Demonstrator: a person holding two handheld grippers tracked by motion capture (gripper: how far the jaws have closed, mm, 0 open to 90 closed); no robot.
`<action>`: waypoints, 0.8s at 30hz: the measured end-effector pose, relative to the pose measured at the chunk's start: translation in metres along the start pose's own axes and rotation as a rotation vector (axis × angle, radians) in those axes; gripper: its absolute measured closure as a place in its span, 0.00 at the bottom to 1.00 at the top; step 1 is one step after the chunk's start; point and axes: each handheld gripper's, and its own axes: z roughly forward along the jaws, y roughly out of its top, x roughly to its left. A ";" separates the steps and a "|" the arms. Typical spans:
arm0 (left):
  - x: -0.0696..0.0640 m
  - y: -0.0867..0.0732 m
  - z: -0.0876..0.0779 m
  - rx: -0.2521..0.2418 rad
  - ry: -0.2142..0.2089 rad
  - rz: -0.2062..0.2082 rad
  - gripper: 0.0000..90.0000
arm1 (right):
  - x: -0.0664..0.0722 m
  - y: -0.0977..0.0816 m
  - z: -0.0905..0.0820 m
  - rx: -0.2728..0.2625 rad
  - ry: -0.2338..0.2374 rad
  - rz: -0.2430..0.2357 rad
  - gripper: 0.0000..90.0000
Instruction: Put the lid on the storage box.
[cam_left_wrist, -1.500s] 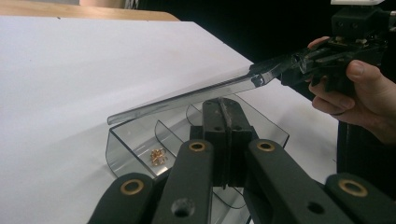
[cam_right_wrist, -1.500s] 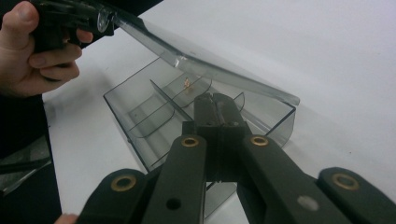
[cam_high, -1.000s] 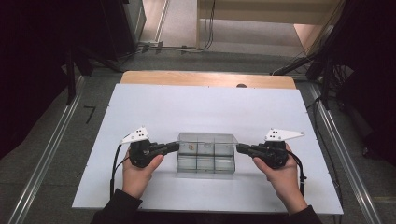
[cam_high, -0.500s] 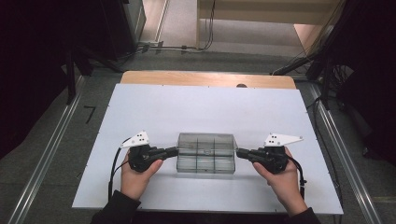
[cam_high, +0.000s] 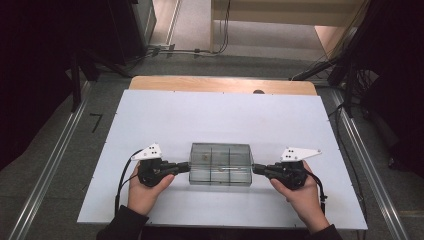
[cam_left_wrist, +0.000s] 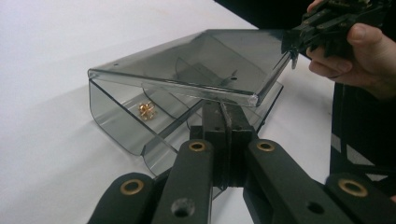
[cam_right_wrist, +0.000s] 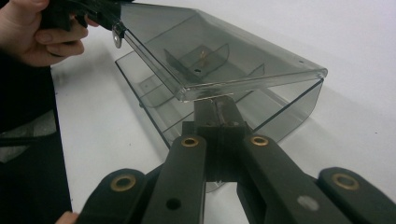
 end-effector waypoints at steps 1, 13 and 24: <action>0.000 -0.001 0.001 0.004 -0.004 -0.001 1.00 | 0.000 0.000 0.001 0.004 0.000 -0.004 0.98; 0.000 -0.004 0.005 0.062 0.019 0.030 1.00 | -0.001 -0.006 0.006 0.038 0.005 -0.017 0.98; 0.002 -0.006 0.007 0.109 0.016 0.026 1.00 | -0.002 -0.009 0.010 0.072 -0.012 -0.032 0.98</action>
